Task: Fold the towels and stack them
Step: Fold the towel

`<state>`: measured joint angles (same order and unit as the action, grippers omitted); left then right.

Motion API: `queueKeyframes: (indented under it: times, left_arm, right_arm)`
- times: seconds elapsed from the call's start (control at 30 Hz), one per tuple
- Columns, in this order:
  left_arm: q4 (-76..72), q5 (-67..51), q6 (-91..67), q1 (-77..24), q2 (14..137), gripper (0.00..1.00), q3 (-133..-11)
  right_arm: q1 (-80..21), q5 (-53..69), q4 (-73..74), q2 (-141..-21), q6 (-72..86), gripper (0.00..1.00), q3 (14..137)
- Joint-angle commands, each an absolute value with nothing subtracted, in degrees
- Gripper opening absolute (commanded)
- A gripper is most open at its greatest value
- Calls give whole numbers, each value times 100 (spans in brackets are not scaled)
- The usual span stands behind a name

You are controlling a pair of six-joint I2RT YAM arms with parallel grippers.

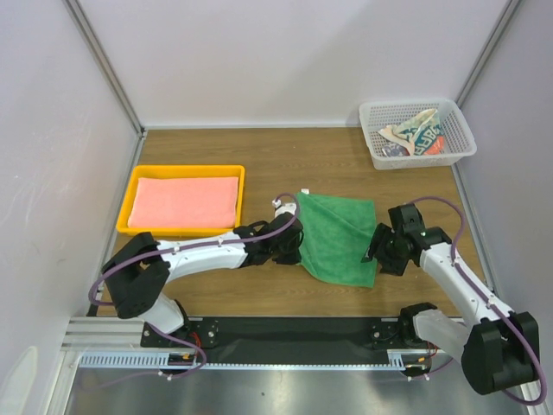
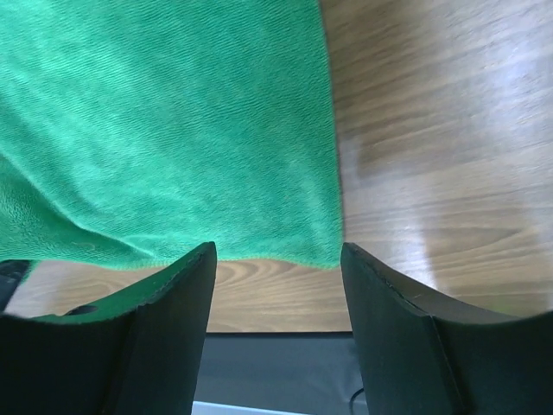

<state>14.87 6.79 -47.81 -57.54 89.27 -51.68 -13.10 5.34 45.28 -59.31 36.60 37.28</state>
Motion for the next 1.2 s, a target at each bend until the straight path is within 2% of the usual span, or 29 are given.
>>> queueKeyframes:
  times: [0.0,0.07,0.17,0.3,0.57,0.63,0.7,0.77,1.17]
  left_arm:
    - [1748,984,-4807,-5783,8605,0,-5572]
    - [1915,1011,-4869,-5783,8587,1,-5642]
    - [1995,1002,-4957,-5783,8534,10,-5599]
    - [1934,1002,-5036,-5783,8508,30,-5441]
    - [1863,1020,-5080,-5783,8648,25,-5352]
    - [1960,1055,-5089,-5783,8666,30,-5327]
    - [1916,1055,-5089,-5783,8657,42,-5152]
    - [1811,1011,-5054,-5783,8701,46,-5045]
    - [1495,782,-5063,-5783,8912,47,-4720]
  right_arm:
    - [-1415,607,4640,-5731,3981,65,3727]
    - [-1450,624,4649,-5739,4078,65,3648]
    - [-1608,589,4571,-5730,4288,65,3499]
    - [-1758,519,4395,-5783,4464,66,3323]
    - [-1863,404,4403,-5775,4623,65,3164]
    - [-1907,352,4412,-5748,4702,65,3103]
    - [-1925,325,4360,-5730,4755,65,3041]
    - [-1942,316,4290,-5765,4799,64,2953]
    - [-1986,132,4360,-5774,4904,60,2900]
